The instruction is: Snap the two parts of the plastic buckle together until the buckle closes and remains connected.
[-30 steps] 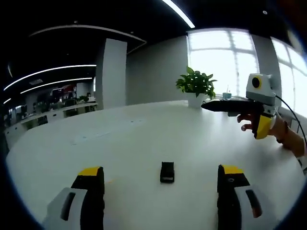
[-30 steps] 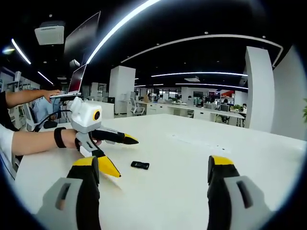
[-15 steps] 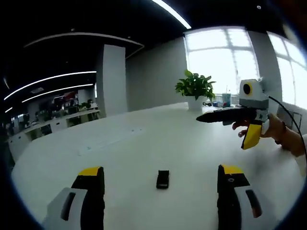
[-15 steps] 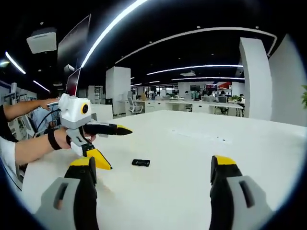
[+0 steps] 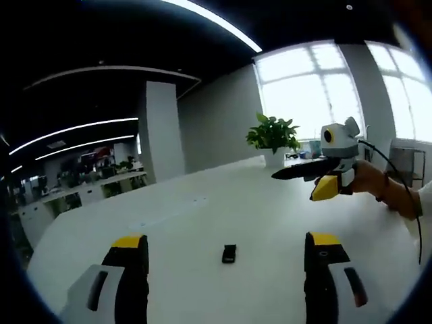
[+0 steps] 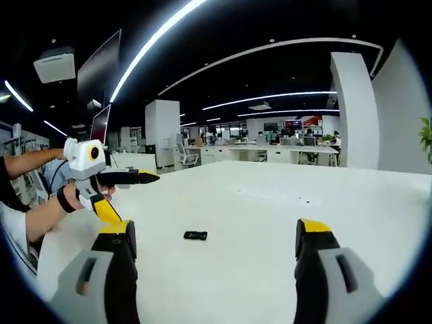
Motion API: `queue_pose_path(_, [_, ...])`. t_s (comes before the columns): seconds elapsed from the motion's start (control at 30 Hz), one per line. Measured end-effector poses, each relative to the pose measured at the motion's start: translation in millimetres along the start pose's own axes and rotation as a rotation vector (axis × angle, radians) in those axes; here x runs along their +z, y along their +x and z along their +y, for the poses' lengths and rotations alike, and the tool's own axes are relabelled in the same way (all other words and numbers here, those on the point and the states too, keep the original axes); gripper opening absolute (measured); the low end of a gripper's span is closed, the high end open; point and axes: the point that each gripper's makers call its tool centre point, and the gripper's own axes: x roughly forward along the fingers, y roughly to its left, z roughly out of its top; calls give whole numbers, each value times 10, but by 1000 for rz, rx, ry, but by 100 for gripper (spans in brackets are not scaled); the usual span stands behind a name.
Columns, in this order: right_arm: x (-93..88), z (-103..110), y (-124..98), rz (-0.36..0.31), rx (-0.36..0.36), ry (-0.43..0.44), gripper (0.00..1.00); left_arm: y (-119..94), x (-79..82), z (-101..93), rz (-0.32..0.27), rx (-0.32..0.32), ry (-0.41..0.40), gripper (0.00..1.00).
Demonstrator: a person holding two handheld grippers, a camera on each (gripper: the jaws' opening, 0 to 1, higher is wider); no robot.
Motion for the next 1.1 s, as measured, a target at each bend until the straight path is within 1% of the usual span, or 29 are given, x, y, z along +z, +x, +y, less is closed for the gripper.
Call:
queue_pose_path(0.07, [14, 18, -8, 0, 14, 13, 99, -61, -10, -8, -4, 5, -12, 97])
queue_pose_path(0.1, [30, 45, -21, -1, 26, 22, 99, -118, -23, 11, 2, 18, -39, 97])
queue_pose_path(0.13, [40, 60, -38, 0, 27, 22, 99, -165, -10, 3, -1, 18, -33, 96])
queue_pose_path(0.17, [59, 69, -57, -5, 24, 21, 99, -178, 56, 1, -30, 24, -26, 95])
queue_pose_path(0.2, [74, 75, -77, -9, 19, 17, 99, -217, 105, 14, -56, 35, -38, 93])
queue_pose_path(0.3, [76, 136, -156, -13, 23, 6, 98, -307, 170, 54, -68, 49, -38, 94])
queue_pose_path(0.4, [69, 178, -208, -18, 20, 2, 98, -369, 174, 68, -71, 74, -22, 96])
queue_pose_path(0.47, [54, 140, -207, -14, 9, -7, 98, -435, 135, 20, -68, 87, -16, 99])
queue_pose_path(0.53, [48, 103, -225, -6, -3, -10, 98, -476, 113, -9, -71, 87, -7, 99])
queue_pose_path(0.63, [14, 153, -316, -13, -19, -33, 98, -551, 59, -74, -61, 97, 1, 99])
queue_pose_path(0.7, [-31, 176, -354, -1, -19, -35, 98, -583, 3, -145, -43, 90, -1, 99])
queue_pose_path(0.77, [-82, 220, -424, -3, -22, -39, 98, -620, -58, -210, -29, 87, -16, 99])
queue_pose_path(0.83, [-119, 228, -462, 4, -33, -47, 98, -663, -74, -193, -28, 107, -13, 98])
queue_pose_path(0.9, [-156, 224, -512, 12, -50, -53, 97, -703, -123, -189, -14, 125, -6, 98])
queue_pose_path(1.0, [-157, 196, -586, 4, -62, -65, 97, -794, -159, -236, -29, 132, -17, 98])
queue_pose_path(1.03, [-158, 193, -618, 2, -69, -60, 97, -836, -151, -248, -51, 143, -31, 98])
queue_pose_path(1.1, [-125, 240, -664, -29, -53, -39, 96, -888, -166, -244, -57, 170, -22, 97])
